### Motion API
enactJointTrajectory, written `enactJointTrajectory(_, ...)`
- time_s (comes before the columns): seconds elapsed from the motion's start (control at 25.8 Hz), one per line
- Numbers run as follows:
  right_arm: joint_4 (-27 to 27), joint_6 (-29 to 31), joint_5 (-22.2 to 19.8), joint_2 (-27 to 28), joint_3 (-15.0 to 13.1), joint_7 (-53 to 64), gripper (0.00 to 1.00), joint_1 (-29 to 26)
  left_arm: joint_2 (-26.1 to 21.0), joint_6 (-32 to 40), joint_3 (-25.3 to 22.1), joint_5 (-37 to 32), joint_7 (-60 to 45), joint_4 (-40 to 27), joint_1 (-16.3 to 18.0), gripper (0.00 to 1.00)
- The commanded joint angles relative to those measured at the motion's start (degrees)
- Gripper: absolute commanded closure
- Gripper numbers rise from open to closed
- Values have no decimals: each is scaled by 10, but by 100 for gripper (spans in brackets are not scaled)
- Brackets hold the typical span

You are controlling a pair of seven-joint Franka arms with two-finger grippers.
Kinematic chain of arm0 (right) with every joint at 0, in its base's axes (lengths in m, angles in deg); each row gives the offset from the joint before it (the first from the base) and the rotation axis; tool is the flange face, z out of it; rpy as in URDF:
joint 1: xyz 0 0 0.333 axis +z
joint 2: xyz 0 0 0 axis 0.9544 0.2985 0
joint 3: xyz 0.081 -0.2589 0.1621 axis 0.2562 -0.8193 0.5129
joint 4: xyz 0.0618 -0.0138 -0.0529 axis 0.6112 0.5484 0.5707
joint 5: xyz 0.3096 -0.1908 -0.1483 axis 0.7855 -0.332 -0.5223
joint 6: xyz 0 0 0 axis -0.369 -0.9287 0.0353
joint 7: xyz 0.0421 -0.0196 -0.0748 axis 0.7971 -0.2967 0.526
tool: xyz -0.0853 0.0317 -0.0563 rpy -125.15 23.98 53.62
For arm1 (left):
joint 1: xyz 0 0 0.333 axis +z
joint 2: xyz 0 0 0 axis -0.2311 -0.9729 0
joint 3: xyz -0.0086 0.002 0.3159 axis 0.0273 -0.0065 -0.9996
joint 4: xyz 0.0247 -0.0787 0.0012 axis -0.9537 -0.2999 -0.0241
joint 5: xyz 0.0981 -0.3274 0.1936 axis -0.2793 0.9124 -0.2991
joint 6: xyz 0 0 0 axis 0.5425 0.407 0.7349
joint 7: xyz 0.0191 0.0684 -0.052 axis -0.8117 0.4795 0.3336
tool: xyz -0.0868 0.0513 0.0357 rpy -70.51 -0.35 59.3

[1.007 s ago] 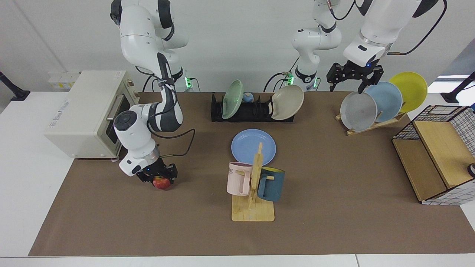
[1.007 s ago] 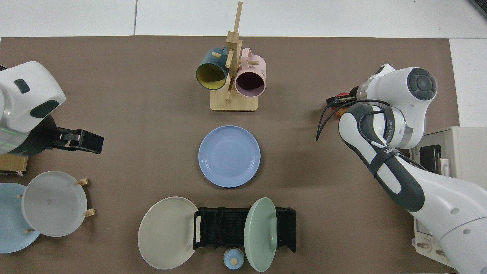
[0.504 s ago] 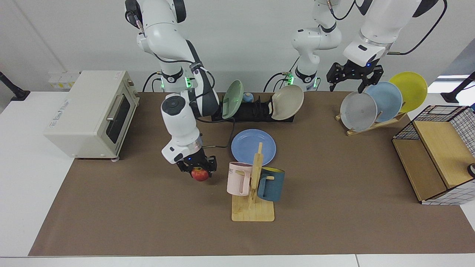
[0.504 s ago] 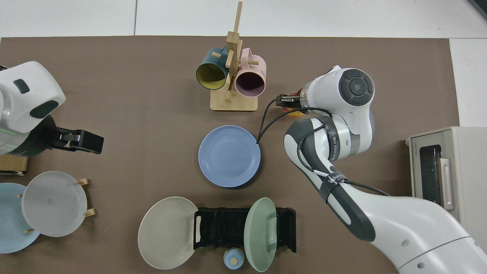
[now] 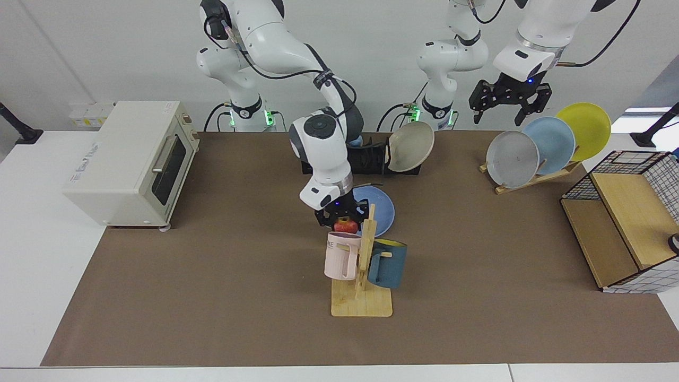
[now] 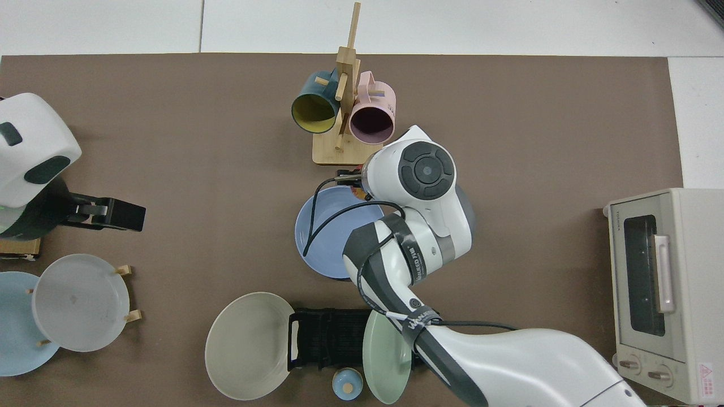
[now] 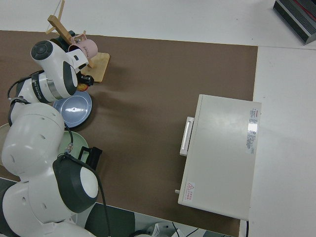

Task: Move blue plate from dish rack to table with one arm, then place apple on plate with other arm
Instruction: 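Carry the apple with the right gripper over the blue plate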

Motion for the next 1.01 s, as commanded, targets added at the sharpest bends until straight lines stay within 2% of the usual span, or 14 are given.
enactJointTrajectory(0.0,-30,11,-5,18,0,-39,100,19,8,5,-7,-7,-6,-6,-8,0)
enactJointTrajectory(0.12,-40,10,-2,32,0,-60,100,35,8,5,-7,-7,-6,-6,-8,0)
enactJointTrajectory(0.19,-35,7,18,31,0,-68,100,37,8,5,-7,-7,-6,-6,-7,0)
enactJointTrajectory(0.31,3,-3,46,16,0,-70,100,56,8,5,-7,-7,-6,-7,-6,0)
enactJointTrajectory(0.62,53,1,46,-2,-2,-89,100,79,8,5,-7,-7,-6,-6,-5,0)
enactJointTrajectory(0.85,104,-2,46,-21,-2,-102,100,78,8,5,-7,-7,-6,-6,-5,0)
enactJointTrajectory(0.97,110,-2,46,-23,-2,-102,100,77,8,5,-7,-7,-6,-6,-5,0)
